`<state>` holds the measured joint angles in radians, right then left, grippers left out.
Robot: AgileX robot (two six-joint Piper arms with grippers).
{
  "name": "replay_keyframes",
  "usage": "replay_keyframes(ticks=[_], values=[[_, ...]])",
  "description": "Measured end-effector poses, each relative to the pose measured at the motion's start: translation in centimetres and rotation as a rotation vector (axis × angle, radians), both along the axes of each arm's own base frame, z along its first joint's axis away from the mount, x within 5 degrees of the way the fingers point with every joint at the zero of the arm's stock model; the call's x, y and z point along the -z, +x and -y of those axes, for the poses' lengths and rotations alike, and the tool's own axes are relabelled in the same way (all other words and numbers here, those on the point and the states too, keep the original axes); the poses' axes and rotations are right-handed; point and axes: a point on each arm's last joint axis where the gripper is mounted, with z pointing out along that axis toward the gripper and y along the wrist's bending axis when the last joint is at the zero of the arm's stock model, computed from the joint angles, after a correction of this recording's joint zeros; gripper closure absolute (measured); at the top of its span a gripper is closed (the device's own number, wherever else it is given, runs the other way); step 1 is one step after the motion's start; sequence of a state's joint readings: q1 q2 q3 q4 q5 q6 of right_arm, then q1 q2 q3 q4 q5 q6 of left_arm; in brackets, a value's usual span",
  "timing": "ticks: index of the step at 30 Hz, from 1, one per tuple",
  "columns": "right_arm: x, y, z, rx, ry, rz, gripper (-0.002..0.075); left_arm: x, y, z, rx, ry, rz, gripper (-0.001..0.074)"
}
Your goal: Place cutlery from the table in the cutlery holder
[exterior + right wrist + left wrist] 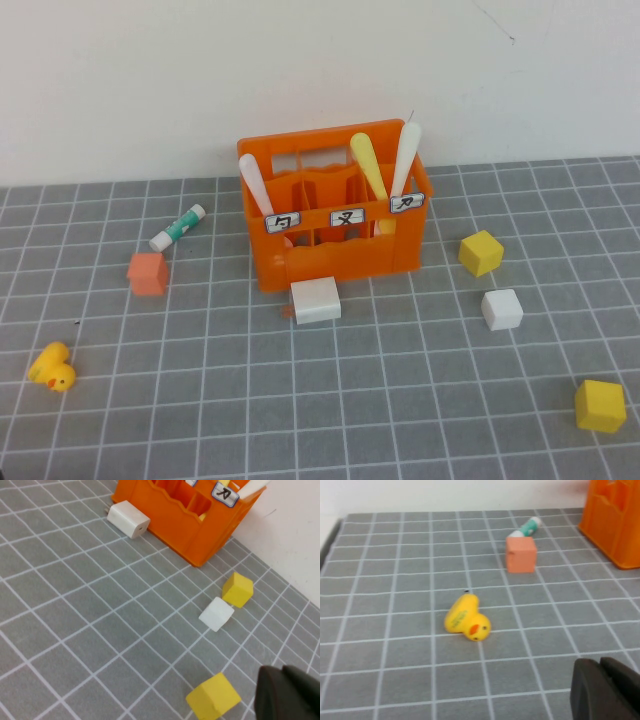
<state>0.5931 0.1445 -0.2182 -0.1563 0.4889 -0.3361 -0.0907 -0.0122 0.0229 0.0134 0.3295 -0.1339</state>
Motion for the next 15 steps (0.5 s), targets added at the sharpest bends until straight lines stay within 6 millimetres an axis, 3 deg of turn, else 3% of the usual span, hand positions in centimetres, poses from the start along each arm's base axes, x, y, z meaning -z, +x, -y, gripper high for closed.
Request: replay_keyframes(ticks=[15], values=[[0.00,0.00,0.00,0.000,0.000,0.000,0.0727,0.00,0.02,-0.49,-0.081,0.027,0.001,0.0736]])
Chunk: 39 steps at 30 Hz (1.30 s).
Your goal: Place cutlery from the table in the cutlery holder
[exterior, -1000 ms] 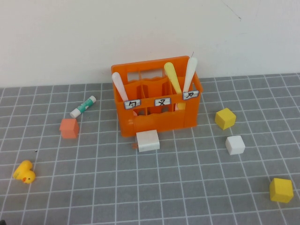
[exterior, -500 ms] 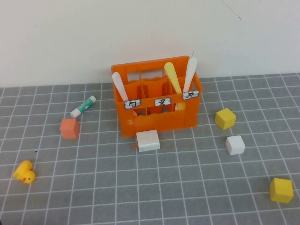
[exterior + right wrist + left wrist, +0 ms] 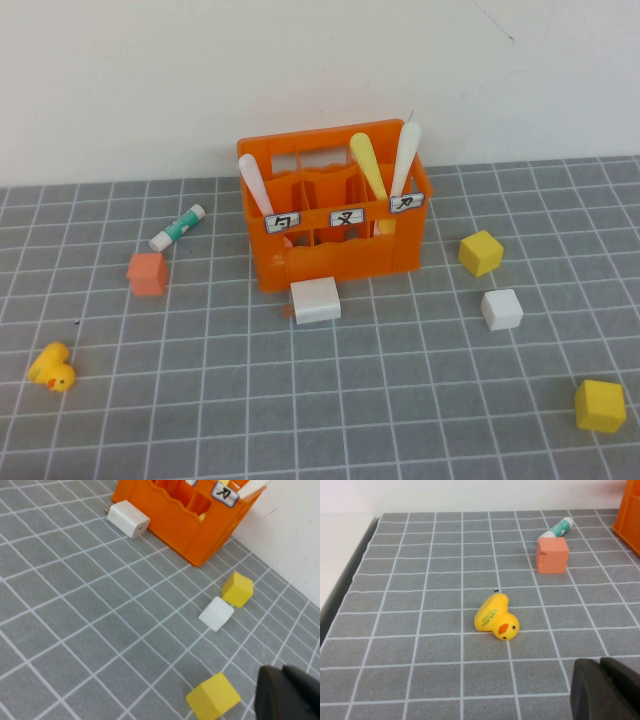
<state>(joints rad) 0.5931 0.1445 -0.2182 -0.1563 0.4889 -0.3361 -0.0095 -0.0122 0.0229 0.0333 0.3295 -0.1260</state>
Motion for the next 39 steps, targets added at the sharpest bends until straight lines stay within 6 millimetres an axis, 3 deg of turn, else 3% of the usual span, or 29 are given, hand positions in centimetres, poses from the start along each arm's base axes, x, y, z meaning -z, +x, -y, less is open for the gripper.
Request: replay_keyframes(ticks=[11,16,24,31,39], values=[[0.0,0.0,0.0,0.000,0.000,0.000,0.0727,0.0,0.0,0.0,0.000,0.000,0.000,0.0735],[1.0,0.1,-0.1,0.009,0.049,0.053,0.0727,0.0,0.0,0.0,-0.001,-0.002,0.000,0.0736],[2.7,0.4,1.2,0.304,0.220,0.195,0.0727,0.0,0.0,0.0,-0.001,-0.002,-0.004,0.0736],[4.9,0.6,2.5,0.578,0.256,0.138,0.0727,0.0,0.0,0.0,-0.001,-0.002,-0.004,0.0736],[6.0,0.3,3.0,0.681,0.280,-0.003,0.0727,0.0,0.0,0.0,-0.001,-0.002,-0.004,0.0736]])
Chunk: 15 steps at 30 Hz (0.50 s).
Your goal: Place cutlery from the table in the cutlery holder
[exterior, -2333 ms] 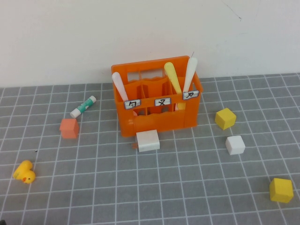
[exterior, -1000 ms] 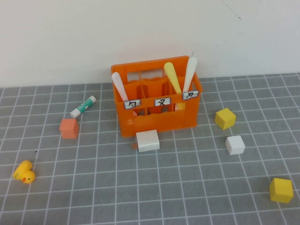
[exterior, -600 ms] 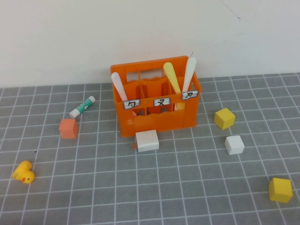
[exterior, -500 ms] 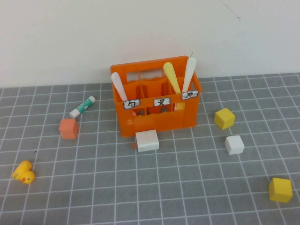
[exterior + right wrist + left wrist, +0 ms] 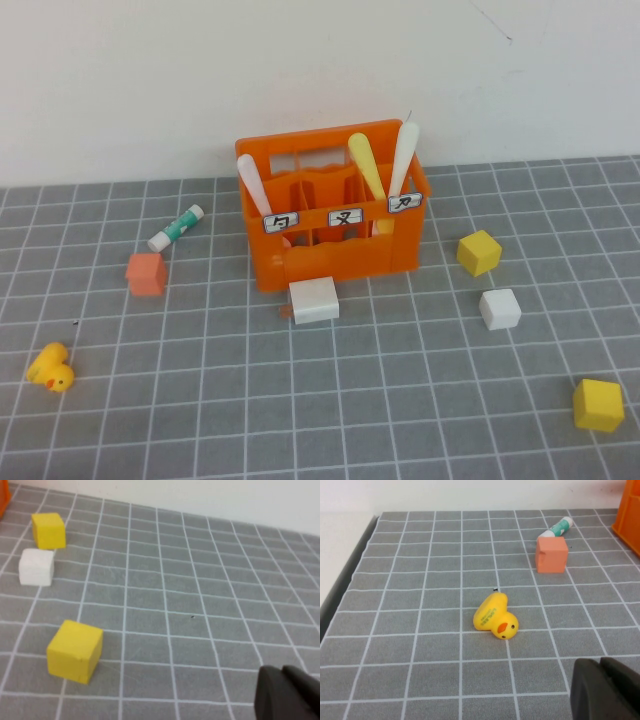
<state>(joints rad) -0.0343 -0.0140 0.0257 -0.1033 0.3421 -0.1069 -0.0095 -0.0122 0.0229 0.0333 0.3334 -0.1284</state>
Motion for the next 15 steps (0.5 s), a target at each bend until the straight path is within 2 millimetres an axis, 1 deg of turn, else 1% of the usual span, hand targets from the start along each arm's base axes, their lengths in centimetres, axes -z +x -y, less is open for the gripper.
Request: replay_keyframes(ticks=[4,15], values=[[0.01,-0.02,0.04,0.027,0.066,0.000,0.0727,0.00,0.00,0.00,0.000,0.000,0.000,0.0736],[0.00,-0.06,0.11,0.050,0.098,-0.003,0.0727,0.00,0.00,0.00,0.000,0.000,0.000,0.0736]])
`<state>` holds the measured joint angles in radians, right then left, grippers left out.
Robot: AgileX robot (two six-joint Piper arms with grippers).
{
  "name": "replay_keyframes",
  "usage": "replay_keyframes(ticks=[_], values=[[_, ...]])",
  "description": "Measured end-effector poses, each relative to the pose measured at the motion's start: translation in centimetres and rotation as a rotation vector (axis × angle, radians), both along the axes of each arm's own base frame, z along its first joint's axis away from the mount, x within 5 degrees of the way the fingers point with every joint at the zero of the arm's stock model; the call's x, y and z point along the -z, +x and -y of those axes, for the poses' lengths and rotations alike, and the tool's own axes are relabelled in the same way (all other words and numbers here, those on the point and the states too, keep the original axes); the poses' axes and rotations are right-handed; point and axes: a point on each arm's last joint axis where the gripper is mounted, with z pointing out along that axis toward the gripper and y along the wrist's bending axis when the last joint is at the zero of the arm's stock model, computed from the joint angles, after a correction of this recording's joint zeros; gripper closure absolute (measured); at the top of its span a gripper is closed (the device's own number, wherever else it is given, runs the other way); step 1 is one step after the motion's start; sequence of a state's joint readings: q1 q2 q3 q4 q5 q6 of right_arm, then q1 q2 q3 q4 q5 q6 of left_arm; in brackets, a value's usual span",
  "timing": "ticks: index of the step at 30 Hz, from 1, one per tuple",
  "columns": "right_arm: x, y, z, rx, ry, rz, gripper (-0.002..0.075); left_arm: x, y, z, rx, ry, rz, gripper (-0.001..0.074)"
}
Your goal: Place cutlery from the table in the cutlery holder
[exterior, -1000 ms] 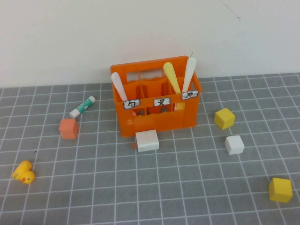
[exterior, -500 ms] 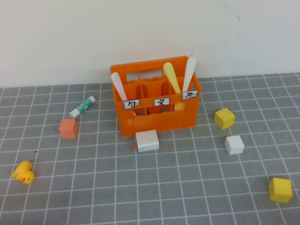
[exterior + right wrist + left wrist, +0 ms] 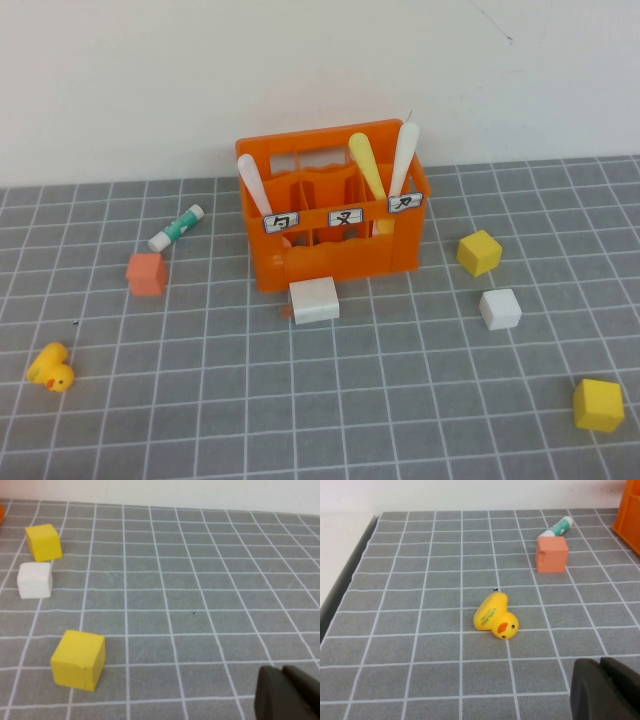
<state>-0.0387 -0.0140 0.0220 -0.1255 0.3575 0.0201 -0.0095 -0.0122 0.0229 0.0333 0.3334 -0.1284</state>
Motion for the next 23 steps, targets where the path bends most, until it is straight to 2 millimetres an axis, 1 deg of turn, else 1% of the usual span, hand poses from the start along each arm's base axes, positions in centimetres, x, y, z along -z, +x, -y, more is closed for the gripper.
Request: replay_keyframes(ticks=[23], values=[[0.03,-0.02,0.02,-0.002,-0.013,-0.007,0.0727,0.00,0.00,0.00,0.000,0.000,0.000,0.0736]])
